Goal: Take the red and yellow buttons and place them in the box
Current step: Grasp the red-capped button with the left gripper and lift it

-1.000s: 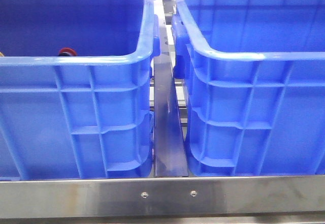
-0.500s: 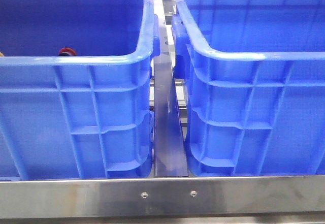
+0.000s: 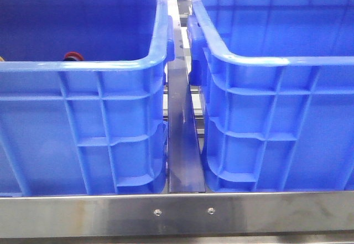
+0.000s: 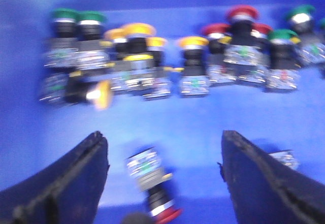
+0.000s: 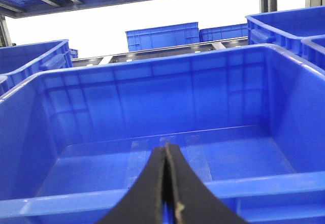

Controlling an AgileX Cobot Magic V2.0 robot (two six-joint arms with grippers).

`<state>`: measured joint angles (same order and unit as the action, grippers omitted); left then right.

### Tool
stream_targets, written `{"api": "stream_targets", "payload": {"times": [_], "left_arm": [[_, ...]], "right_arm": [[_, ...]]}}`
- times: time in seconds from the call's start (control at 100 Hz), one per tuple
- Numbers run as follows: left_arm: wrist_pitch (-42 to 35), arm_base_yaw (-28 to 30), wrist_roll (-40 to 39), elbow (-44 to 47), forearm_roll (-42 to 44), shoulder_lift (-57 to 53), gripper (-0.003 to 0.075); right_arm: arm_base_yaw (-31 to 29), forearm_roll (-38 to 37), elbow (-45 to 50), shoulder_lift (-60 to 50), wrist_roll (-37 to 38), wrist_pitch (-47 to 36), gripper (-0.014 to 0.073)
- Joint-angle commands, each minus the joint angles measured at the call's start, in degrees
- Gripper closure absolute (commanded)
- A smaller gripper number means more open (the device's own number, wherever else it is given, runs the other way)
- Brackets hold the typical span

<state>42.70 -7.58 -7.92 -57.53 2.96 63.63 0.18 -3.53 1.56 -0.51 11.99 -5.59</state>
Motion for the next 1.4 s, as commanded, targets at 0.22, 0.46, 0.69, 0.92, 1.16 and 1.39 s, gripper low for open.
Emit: {"api": "stream_targets", "payload": {"times": [0.22, 0.46, 0.69, 0.92, 1.16, 1.39], "left_arm": [[-4.3, -7.7, 0.2, -12.7, 0.9, 16.0, 0.0265], [-1.5, -7.7, 0.2, -23.4, 0.9, 27.7, 0.0266], [-0.5, -7.7, 0.2, -28.4, -1.0, 33.7, 0.0266], [-0.6, -8.0, 1.0, -29.1, -0.9, 37.0, 0.0266], [-1.3, -8.0, 1.0, -29.1, -0.5, 40.3, 0.0266], [-1.2, -8.0, 1.0, -29.1, -0.5, 41.1, 0.0375]], "right_arm": [[0.1, -0.4, -1.1, -1.2, -0.1, -4.9, 0.0662], [0.1, -0.4, -1.1, -1.2, -0.1, -4.9, 0.0662], [0.1, -0.4, -1.1, -1.2, -0.1, -4.9, 0.0662], [0.1, -0.4, -1.1, -1.2, -0.1, -4.9, 0.0662], [0.1, -0.4, -1.1, -1.2, -0.1, -4.9, 0.0662], [0.1, -0.4, -1.1, -1.2, -0.1, -4.9, 0.0662]]}}
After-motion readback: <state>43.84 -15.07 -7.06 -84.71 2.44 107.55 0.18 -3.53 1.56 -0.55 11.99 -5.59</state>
